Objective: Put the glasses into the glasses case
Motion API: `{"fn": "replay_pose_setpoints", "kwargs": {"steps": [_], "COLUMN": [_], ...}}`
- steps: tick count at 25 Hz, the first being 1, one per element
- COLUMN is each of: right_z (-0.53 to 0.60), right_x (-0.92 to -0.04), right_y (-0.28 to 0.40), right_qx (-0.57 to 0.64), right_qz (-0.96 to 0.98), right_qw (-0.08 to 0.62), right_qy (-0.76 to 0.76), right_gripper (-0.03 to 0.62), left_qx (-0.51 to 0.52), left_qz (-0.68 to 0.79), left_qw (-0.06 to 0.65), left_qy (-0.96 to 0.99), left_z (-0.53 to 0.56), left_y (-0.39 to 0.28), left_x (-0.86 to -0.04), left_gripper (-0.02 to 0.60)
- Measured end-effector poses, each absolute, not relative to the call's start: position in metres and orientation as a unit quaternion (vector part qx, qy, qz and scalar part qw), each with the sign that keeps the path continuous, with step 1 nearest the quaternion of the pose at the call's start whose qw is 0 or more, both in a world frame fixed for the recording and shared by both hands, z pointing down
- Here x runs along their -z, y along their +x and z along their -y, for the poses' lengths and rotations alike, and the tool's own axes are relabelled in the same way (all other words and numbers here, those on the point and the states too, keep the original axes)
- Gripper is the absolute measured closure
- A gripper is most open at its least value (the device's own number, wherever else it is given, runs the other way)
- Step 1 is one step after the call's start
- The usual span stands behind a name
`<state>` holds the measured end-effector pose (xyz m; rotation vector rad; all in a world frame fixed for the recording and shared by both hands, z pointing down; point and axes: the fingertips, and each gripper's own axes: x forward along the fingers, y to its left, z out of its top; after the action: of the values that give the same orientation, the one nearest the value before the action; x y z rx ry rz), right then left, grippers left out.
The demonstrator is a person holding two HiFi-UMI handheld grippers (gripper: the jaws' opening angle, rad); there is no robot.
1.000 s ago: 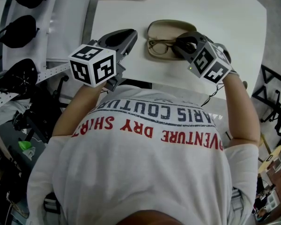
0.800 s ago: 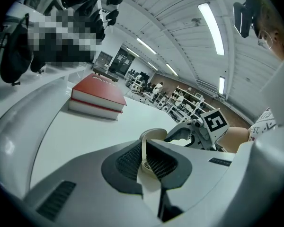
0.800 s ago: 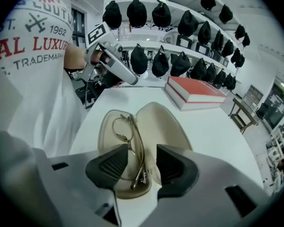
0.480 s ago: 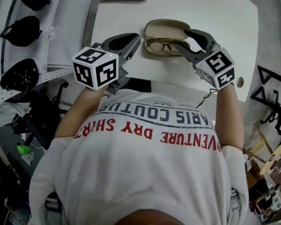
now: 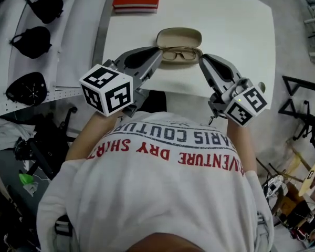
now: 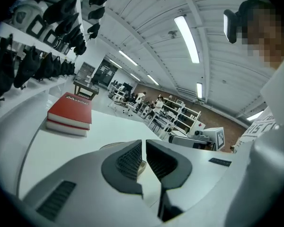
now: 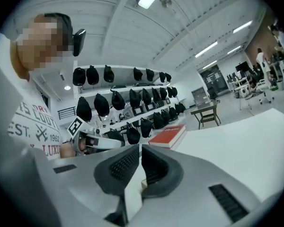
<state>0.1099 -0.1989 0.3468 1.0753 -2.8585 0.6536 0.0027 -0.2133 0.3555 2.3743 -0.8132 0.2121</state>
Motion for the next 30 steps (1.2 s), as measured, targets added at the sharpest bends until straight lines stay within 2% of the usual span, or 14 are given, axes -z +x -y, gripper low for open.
{"fn": "replay_pose_setpoints", "kwargs": {"steps": [7, 14, 30], "right_z": [0.159, 0.143, 0.134], "right_x": [-0.309, -0.302, -0.301], "right_y": [0.099, 0.093, 0.097], "right_qx": [-0.189, -0.136, -0.126], "right_qz": [0.927, 0.933, 0.931], "right_qw": [-0.018, 0.025, 0.036], "right_qy": [0.322, 0.333, 0.340], "right_gripper": [0.569, 0.571, 0.571], "left_qx": [-0.061, -0.048, -0.057], "left_qz": [0.277, 0.270, 0.271], "left_qw": [0.278, 0.259, 0.235], "left_qy": [0.918, 0.926, 0.932], "left_z": [0.176, 0.157, 0.151], "left_y": [0.014, 0.017, 0.022], "left_x": [-0.325, -0.310, -0.305], "left_gripper": [0.534, 0.534, 0.534]}}
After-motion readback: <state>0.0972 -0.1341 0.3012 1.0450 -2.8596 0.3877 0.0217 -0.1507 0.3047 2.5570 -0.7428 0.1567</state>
